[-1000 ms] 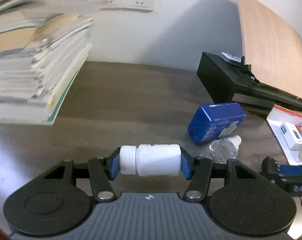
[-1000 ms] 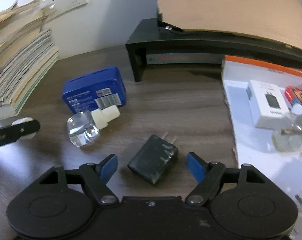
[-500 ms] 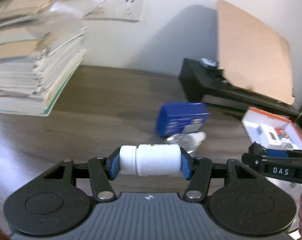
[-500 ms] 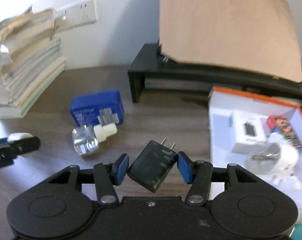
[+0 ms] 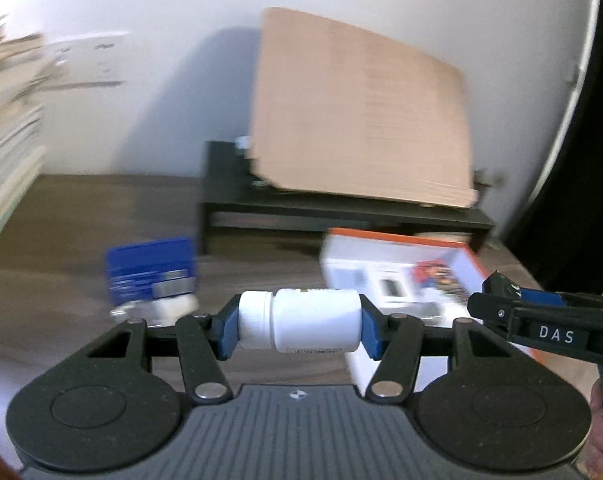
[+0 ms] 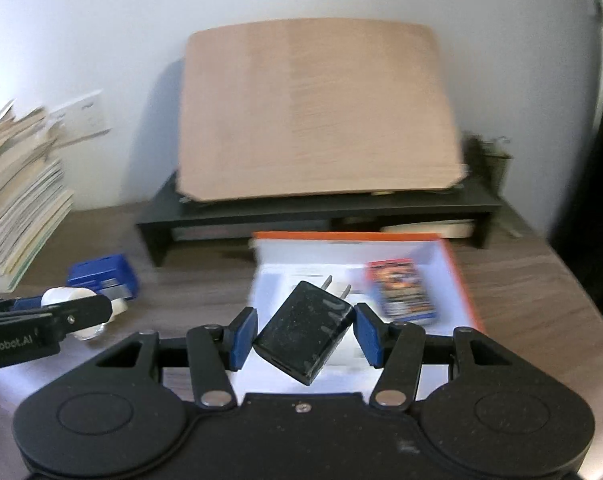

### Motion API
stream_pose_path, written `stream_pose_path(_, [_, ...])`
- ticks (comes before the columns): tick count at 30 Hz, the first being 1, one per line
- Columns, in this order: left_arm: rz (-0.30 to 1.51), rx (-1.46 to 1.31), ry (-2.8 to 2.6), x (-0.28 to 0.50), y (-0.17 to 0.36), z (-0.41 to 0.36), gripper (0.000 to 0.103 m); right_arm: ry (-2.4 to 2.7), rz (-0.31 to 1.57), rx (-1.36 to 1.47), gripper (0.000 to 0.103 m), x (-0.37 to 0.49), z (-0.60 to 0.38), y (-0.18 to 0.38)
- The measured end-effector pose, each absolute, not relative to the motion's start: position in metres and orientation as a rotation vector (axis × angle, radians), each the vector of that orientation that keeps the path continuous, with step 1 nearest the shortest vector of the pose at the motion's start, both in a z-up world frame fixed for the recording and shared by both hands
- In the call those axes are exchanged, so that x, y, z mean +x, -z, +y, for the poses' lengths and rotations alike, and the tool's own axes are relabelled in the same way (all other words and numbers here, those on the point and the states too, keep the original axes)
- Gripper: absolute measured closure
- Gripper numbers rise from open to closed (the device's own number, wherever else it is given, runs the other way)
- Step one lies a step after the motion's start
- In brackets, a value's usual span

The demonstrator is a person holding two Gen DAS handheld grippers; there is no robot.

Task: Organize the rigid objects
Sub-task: 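Carry the white pill bottle and black charger over the tray, then lower the pill bottle and black charger toward the tray floor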

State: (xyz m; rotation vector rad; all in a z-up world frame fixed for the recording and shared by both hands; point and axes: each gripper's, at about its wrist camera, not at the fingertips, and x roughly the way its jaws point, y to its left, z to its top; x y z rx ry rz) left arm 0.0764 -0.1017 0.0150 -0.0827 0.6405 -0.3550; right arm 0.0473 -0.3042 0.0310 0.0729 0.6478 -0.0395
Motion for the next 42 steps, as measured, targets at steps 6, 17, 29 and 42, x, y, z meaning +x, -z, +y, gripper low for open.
stream_pose_path(6, [0.629, -0.061, 0.421, 0.070, -0.016, -0.154, 0.045, 0.084, 0.631, 0.091, 0.038, 0.031, -0.356, -0.035])
stream_pose_path(17, [0.631, -0.059, 0.412, 0.061, -0.008, -0.203, 0.045, 0.041, 0.634, 0.101, 0.038, 0.016, -0.402, -0.027])
stream_pose_path(29, [0.631, -0.041, 0.354, 0.058, -0.011, -0.222, 0.045, -0.068, 0.640, 0.074, 0.038, 0.028, -0.403, -0.024])
stream_pose_path(42, [0.624, -0.050, 0.314, 0.066, -0.010, -0.224, 0.045, -0.106, 0.646, 0.042, 0.038, 0.039, -0.397, -0.019])
